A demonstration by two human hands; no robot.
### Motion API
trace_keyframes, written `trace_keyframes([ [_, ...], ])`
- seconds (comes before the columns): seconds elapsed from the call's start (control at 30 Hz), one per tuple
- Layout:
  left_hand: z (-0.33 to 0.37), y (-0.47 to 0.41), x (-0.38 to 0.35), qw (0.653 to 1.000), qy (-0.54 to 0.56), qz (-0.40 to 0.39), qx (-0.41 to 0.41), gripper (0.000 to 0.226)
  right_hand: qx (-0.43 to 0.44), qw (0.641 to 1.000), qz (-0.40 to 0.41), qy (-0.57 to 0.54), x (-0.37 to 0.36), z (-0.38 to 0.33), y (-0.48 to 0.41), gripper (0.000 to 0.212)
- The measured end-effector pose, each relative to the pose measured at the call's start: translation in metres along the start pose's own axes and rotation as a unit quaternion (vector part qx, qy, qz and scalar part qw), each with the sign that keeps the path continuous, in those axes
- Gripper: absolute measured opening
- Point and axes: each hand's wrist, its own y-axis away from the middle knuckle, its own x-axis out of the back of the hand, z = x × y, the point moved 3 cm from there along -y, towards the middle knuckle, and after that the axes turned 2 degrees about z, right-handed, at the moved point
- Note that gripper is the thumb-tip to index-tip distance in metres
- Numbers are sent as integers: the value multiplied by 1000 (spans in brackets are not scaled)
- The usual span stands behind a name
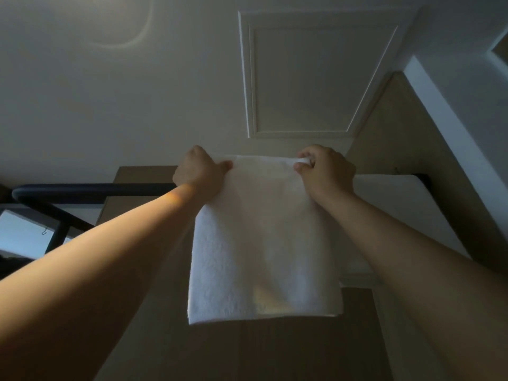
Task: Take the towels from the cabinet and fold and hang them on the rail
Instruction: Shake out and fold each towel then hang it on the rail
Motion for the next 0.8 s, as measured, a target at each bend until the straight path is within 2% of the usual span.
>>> trace_keyframes([
  [0.1, 1, -3, -10, 999, -47, -27, 2, 41, 3, 997, -42, 70, -11, 7, -1, 25],
  [0.17, -1, -5, -14, 995, -90, -37, 11, 37, 31, 990, -51, 126, -18, 9, 1, 33],
  [0.33, -10, -1, -17, 984, -170, -45, 32, 70, 28, 983, -95, 153, -24, 15, 2, 54],
  [0.5, -15, 7, -14, 980, -193, -46, 7, 77, 27, 977, -121, 176, -26, 14, 1, 61],
  [0.57, -13, 15, -10, 983, -179, -29, -20, 74, 31, 978, -110, 176, -27, 14, 3, 61],
  [0.7, -26, 42, 9, 992, -68, 47, -98, 55, 36, 978, -101, 179, -28, 16, 3, 60],
  [0.73, -32, 47, 12, 994, -48, 36, -94, 52, 34, 977, -104, 181, -29, 16, 2, 61],
  [0.8, -45, 51, 15, 999, 13, -35, -29, 49, 33, 976, -116, 183, -28, 16, 1, 61],
])
